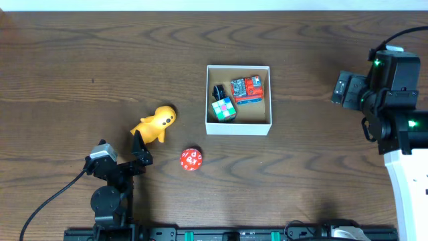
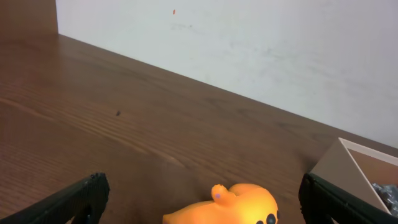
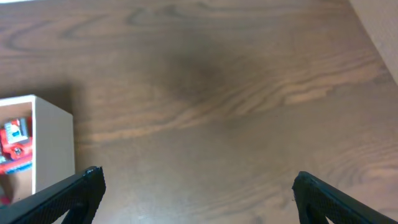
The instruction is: Pack container
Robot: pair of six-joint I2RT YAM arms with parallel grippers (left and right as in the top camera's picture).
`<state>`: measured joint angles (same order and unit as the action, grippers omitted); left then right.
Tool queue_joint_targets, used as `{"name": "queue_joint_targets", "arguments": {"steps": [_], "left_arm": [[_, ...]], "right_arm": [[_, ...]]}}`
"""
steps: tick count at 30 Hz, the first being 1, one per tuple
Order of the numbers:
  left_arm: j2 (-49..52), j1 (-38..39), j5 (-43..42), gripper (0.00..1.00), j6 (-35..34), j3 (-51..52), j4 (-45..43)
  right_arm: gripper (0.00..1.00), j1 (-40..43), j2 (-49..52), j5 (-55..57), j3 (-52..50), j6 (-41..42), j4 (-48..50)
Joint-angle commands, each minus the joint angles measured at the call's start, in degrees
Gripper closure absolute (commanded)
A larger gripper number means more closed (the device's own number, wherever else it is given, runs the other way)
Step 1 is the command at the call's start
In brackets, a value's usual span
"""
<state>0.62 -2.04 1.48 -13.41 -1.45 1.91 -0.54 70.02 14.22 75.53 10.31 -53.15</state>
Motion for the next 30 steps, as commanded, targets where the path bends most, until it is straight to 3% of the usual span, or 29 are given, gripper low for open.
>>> {"name": "queue_joint_targets", "arguments": {"steps": [1, 11, 14, 16, 19, 24, 30], "left_arm": [[-0.39, 0.09, 0.48, 0.02, 0.92, 1.22, 2.12], [-0.39, 0.09, 0.46, 0.02, 0.9, 1.22, 2.12], [-0.39, 0.09, 0.35, 0.02, -1.9, 1.14, 1.92], [-0.39, 0.09, -4.15, 0.02, -1.6, 0.44, 2.91], [-0.17, 0.09, -10.73, 0.02, 1.38, -3.04, 8.76], [4.17, 0.09, -11.56, 0.02, 1.38, -12.0, 17.84], [19.78, 0.09, -11.56, 0.02, 1.38, -27.21, 29.0]], "right_arm": [[0.01, 0.48, 0.11, 0.55, 0.63, 0.81, -0.48], [0.01, 0.48, 0.11, 0.55, 0.63, 0.81, -0.46], [0.01, 0.48, 0.11, 0.55, 0.63, 0.81, -0.46], [0.01, 0.48, 0.11, 0.55, 0.63, 0.81, -0.46], [0.01, 0.48, 0.11, 0.55, 0.63, 0.81, -0.46], [0.01, 0.48, 0.11, 0.55, 0.63, 0.81, -0.46], [0.01, 0.48, 0.11, 0.55, 0.63, 0.81, -0.46]]}}
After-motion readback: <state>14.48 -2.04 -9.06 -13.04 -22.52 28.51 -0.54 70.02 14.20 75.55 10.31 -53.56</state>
